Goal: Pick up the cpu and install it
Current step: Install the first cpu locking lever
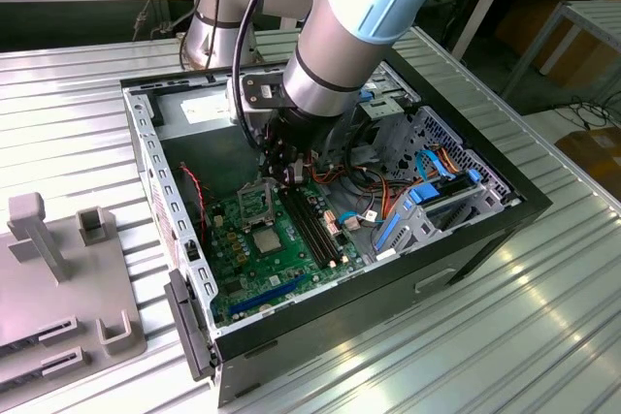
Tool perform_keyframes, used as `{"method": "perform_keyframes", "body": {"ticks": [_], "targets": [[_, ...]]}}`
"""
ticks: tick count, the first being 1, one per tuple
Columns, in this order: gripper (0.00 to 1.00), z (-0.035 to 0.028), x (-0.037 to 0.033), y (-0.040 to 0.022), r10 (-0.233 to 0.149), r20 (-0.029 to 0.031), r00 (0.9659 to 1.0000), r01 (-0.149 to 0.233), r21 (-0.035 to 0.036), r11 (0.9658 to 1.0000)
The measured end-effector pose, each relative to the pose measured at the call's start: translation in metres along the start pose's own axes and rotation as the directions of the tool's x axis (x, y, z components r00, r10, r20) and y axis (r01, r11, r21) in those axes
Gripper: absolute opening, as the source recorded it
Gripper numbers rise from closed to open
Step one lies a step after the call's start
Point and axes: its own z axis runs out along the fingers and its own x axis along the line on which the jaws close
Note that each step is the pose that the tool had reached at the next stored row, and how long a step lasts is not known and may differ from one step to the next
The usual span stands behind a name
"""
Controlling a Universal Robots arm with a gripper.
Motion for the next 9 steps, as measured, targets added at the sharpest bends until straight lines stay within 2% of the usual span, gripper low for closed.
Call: {"method": "perform_keyframes", "body": {"ticks": [9], "targets": [[0.11,-0.0003,0.0001,0.0000,0.000,-0.0015,1.0000,0.000,0.0001,1.0000]]}}
